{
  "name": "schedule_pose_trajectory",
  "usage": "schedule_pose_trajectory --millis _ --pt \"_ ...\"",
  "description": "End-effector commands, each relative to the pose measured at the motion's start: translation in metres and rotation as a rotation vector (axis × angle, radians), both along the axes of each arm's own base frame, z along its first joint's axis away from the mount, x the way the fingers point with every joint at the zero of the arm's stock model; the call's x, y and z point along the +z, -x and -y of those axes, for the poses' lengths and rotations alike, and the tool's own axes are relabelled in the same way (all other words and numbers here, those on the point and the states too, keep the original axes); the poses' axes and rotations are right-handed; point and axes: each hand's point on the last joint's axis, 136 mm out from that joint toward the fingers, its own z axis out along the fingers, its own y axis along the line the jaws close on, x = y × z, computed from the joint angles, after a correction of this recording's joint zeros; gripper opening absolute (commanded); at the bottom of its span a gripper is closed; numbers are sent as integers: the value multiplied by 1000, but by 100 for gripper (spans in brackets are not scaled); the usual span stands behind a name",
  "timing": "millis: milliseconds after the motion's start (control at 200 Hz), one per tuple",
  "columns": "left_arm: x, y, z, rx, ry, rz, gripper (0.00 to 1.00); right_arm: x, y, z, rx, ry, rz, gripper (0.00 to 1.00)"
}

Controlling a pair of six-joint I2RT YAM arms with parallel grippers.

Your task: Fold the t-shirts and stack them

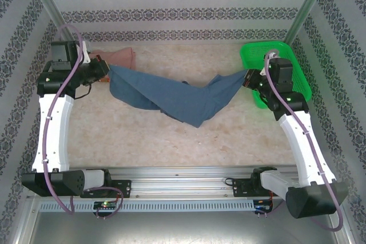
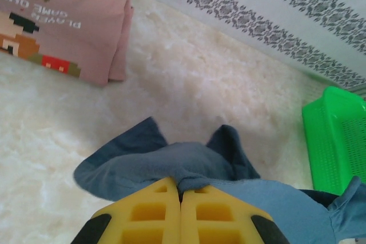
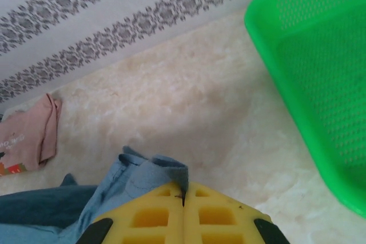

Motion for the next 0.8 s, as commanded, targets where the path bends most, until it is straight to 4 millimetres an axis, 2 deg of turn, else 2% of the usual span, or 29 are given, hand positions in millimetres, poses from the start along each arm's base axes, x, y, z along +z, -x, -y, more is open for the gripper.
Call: schedule_pose_trajectory --millis 0,125,200,310,405,490,610,684,794 --pt "10 -4 2 -14 19 31 0 41 -4 7 15 78 144 0" --pt "-1 -7 8 -28 66 22 0 59 -8 4 39 48 207 0" --pt "-19 -3 10 -30 84 -12 0 56 -8 -3 76 23 193 0" --pt "-57 10 15 -29 123 -81 0 43 1 -32 207 -9 199 0" --pt "-94 26 23 -32 166 -151 0 11 17 -62 325 13 125 0" --pt "-127 43 27 -22 186 -218 0 -27 30 -75 340 11 34 0" --pt "-166 66 30 -4 214 -301 0 -87 52 -77 298 -20 -138 0" --pt "-182 77 30 9 210 -333 0 -110 67 -77 285 -15 -185 0" --pt "-198 87 28 17 200 -374 0 -130 81 -69 250 -7 -253 0"
